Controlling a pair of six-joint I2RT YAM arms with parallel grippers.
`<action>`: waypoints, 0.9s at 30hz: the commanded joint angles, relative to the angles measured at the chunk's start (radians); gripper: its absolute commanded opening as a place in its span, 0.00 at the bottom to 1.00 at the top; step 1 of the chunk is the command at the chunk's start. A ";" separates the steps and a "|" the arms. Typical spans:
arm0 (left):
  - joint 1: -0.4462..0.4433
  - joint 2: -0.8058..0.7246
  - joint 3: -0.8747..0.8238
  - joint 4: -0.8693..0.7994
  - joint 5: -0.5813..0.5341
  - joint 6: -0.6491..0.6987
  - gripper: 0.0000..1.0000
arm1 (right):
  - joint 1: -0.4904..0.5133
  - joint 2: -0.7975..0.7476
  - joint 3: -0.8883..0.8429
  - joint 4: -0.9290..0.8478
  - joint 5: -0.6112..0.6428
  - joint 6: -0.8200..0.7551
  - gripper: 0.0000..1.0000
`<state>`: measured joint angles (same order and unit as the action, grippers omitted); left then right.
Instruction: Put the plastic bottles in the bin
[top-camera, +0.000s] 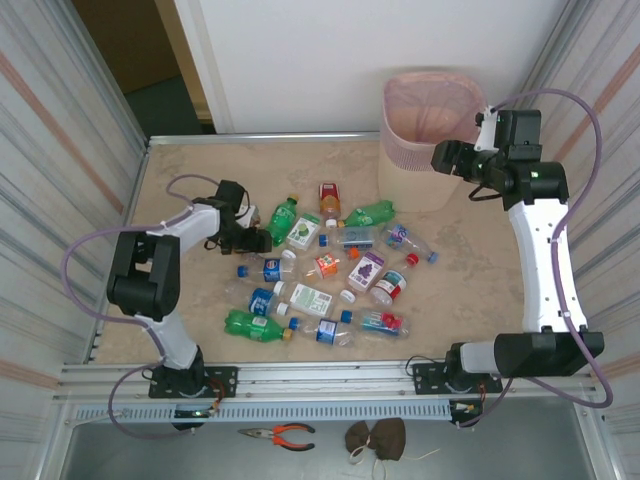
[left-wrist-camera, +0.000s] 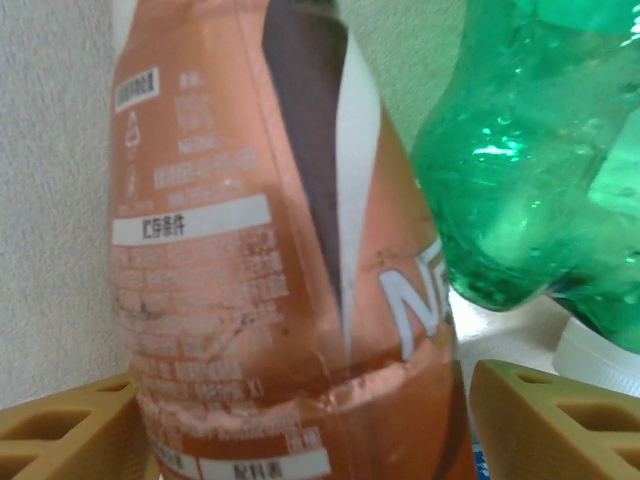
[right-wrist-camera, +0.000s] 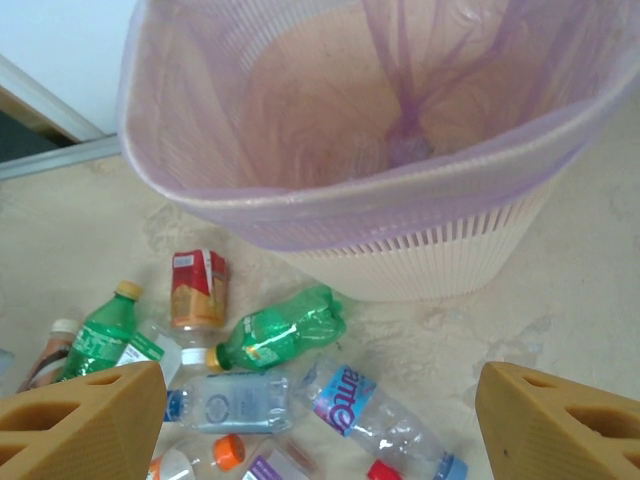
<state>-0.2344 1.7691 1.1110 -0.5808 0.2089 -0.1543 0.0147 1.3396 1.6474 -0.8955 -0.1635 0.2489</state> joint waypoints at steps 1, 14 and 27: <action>-0.008 0.014 0.030 -0.033 -0.029 0.013 0.75 | -0.006 -0.044 -0.024 0.020 0.016 0.023 0.80; -0.009 -0.038 0.015 -0.046 -0.074 0.016 0.57 | -0.006 -0.070 -0.049 0.033 -0.001 0.047 0.79; 0.024 -0.326 0.021 -0.076 -0.029 0.057 0.54 | 0.040 -0.097 -0.068 0.071 -0.083 0.102 0.78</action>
<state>-0.2165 1.5227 1.1126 -0.6353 0.1398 -0.1349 0.0315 1.2789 1.5936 -0.8616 -0.1993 0.3122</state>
